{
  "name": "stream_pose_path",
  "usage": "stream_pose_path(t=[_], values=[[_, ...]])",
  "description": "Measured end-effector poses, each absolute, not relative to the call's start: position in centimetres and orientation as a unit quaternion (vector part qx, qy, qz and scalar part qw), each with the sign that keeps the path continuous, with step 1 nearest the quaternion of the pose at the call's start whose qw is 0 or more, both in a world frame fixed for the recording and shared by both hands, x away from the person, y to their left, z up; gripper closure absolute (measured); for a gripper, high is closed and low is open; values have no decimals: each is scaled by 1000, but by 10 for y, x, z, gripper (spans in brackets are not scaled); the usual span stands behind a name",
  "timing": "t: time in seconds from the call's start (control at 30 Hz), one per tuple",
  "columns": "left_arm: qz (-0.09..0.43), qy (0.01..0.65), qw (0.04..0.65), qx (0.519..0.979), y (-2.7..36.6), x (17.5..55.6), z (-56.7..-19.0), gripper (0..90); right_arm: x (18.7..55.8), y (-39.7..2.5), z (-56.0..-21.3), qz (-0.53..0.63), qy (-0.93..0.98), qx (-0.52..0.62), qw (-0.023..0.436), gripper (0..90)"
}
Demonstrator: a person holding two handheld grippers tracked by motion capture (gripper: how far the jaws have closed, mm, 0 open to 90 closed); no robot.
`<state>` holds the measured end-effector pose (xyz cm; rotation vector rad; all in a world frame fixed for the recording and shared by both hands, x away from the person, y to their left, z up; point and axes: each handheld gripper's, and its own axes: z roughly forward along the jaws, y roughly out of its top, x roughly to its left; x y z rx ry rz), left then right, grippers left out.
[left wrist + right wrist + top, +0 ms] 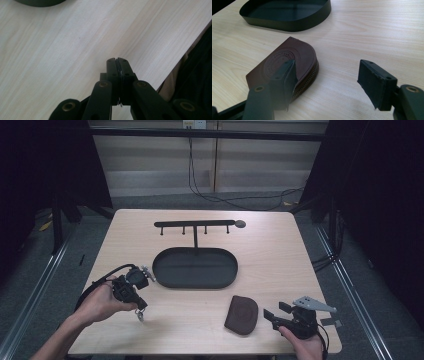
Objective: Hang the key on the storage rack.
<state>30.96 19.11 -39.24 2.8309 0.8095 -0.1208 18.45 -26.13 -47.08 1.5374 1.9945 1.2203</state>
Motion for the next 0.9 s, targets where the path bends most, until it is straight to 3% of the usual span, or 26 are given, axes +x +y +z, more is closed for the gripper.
stream_pose_path(t=[0.5,0.9], values=[[-31,290,102,951,208,326,-367,894,185,-262,-471,429,694,552,172,221],[-15,288,116,950,203,332,-339,894,185,-262,-471,428,695,552,172,217]])
